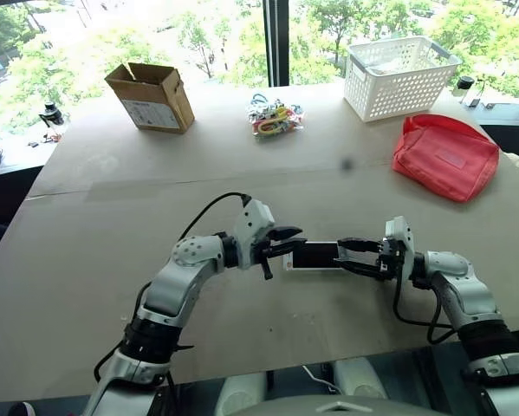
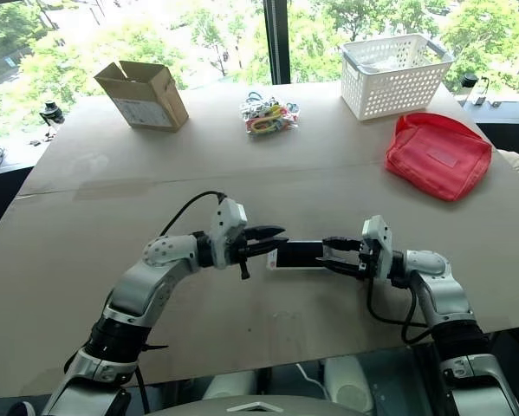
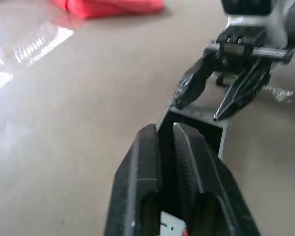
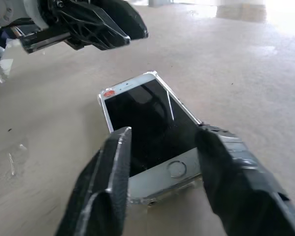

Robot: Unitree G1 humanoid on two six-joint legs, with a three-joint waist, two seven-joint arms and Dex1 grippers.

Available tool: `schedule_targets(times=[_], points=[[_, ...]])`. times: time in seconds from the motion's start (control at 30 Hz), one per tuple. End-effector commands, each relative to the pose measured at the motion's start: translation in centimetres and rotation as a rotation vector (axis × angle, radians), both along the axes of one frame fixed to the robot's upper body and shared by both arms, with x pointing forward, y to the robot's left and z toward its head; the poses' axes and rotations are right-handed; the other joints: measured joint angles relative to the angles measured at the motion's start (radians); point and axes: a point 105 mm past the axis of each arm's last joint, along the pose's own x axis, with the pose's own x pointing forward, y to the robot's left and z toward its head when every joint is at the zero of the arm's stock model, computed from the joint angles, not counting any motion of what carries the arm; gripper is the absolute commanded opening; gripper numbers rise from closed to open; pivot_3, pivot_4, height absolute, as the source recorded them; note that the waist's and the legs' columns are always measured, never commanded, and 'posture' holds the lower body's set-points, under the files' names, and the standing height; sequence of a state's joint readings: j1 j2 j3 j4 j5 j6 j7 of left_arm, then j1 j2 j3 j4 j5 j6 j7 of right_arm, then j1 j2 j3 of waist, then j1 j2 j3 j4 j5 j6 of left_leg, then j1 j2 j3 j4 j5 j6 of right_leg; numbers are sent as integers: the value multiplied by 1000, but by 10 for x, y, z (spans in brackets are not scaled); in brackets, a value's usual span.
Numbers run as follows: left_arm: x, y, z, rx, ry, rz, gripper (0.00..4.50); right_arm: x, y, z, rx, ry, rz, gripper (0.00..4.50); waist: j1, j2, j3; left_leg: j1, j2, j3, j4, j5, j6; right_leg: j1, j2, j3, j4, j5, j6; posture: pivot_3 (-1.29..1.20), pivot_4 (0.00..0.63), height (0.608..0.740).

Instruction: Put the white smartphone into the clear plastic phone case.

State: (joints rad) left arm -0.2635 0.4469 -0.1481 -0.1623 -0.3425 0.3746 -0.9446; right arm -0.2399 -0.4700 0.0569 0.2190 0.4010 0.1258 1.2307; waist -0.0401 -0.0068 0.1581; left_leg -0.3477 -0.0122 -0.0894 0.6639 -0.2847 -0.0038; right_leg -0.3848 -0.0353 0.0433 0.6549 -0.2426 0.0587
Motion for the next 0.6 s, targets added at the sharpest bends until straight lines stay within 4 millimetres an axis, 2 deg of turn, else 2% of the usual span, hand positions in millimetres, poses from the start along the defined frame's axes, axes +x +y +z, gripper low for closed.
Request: schedule_targets(times=[0.03, 0.07, 0.17, 0.37, 0.43, 0.6], points=[[-5, 25, 7, -7, 3, 32, 2471, 2, -19, 25, 11, -93, -2, 3946, 0, 2, 3, -2, -1, 0, -1, 0, 0, -3, 0, 1, 0, 0, 0, 0, 150, 740], [-8, 34, 3, 19, 8, 37, 3161, 3, -26, 27, -9, -103, -2, 4490, 0, 2, 3, -6, -1, 1, -1, 0, 0, -6, 0, 1, 0, 2, -4, 0, 150, 740], [-14, 60, -5, 75, 18, 64, 4395, 6, -50, 30, -87, -126, -20, 4500, 0, 2, 5, -19, -1, 1, 0, 0, 0, -20, -1, 1, 2, 3, -4, 0, 150, 740], [-19, 103, -4, 113, -70, 125, 4462, 11, -90, 34, -217, -134, -15, 4500, 6, 2, 12, -22, -1, 2, 0, 0, 0, -23, -3, 0, 1, 3, -4, 0, 150, 740], [-28, 111, -11, 180, -93, 89, 4462, 12, -99, 36, -222, -139, -18, 4500, 5, 1, 13, -22, -1, 2, 0, 0, 0, -23, -3, 0, 1, 3, -5, 0, 150, 740], [-29, 123, -14, 268, -147, 94, 4462, 15, -118, 37, -255, -140, -25, 4500, 4, 2, 15, -22, -1, 5, 0, 0, 0, -23, -3, 1, 0, 3, -5, 0, 150, 740]])
